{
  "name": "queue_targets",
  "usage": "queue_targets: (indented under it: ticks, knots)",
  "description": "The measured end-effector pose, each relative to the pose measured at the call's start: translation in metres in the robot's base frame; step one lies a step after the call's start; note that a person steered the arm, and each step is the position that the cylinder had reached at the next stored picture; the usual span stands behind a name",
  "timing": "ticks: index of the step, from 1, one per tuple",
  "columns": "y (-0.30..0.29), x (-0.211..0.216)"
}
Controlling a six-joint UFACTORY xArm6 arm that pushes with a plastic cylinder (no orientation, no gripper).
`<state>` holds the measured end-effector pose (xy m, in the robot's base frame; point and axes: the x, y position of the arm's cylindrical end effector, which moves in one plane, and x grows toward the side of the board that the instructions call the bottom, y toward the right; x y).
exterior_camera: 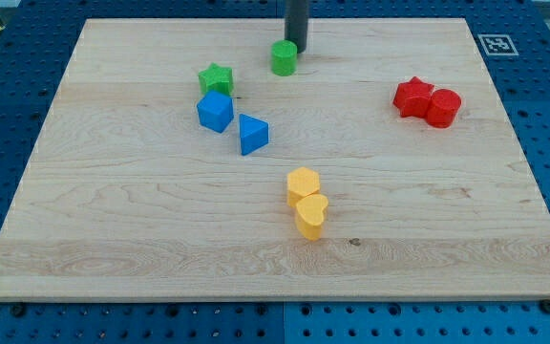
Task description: Slide the green circle left a bit
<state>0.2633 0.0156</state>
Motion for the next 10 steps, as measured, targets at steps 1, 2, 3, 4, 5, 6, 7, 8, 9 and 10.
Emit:
queue_targets:
  ticks: [1, 2, 3, 4, 5, 6, 7, 8, 9, 10]
  knots:
    - [-0.014, 0.018]
    - [0.016, 0.02]
    - [0.061, 0.039]
    - [0.054, 0.043]
    - [0.026, 0.044]
    - [0.018, 0.051]
    - [0.016, 0.053]
    - [0.005, 0.053]
    - [-0.003, 0.053]
    - [-0.003, 0.053]
